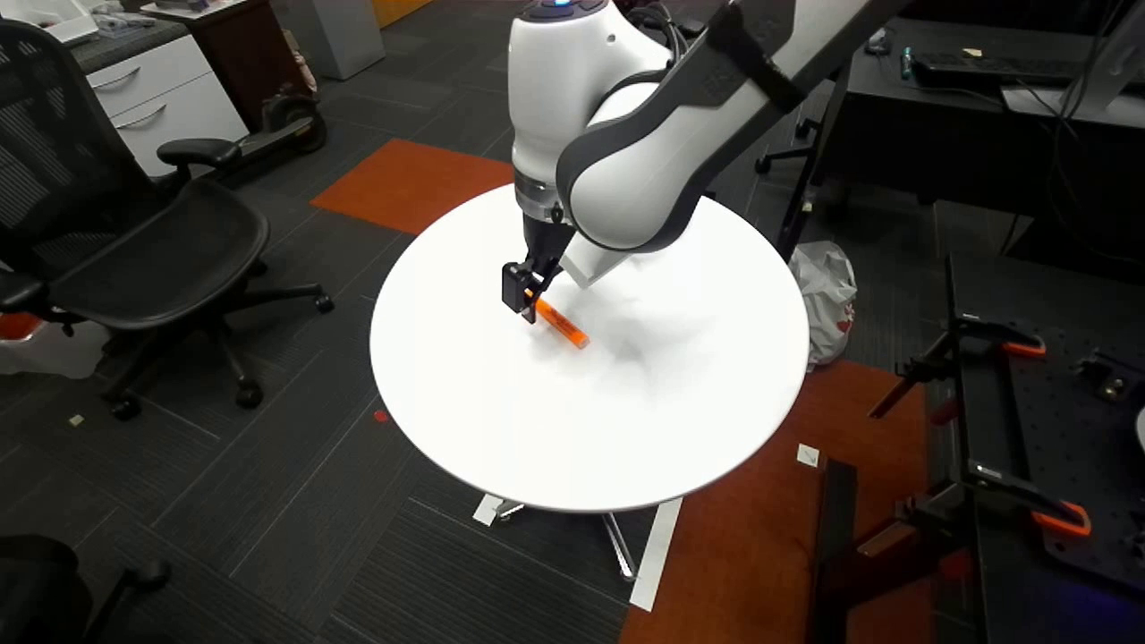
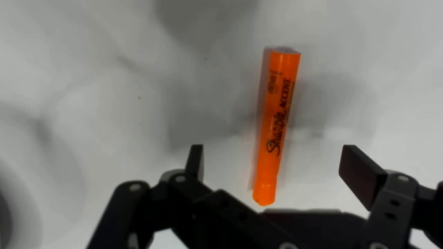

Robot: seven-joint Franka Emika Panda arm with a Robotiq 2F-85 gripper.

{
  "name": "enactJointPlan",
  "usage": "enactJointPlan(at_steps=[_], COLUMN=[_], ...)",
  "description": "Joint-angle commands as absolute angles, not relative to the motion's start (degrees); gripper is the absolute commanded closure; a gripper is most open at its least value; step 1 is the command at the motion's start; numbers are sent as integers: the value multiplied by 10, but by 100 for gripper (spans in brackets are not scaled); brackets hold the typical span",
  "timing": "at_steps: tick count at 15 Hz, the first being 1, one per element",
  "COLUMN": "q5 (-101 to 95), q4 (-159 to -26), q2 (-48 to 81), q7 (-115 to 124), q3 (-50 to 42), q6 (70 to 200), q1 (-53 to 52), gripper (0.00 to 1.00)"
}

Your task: Take the marker from the table and put it in the bowl

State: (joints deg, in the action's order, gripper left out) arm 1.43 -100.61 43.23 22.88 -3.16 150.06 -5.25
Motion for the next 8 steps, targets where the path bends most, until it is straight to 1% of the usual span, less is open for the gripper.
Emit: enactJointPlan(at_steps=[1, 2, 3, 4, 6, 8], q5=[28, 26, 25, 25, 26, 26], q4=[-966, -962, -959, -955, -948, -944], q2=[467, 473, 478, 483, 488, 486], q7=[243, 248, 248, 248, 248, 249], q3=[-43, -47, -49, -49, -51, -51], q6=[1477, 1476, 1476, 1476, 1473, 1467], q1=[-68, -72, -73, -74, -76, -76], gripper=[25, 28, 34, 43, 58, 71])
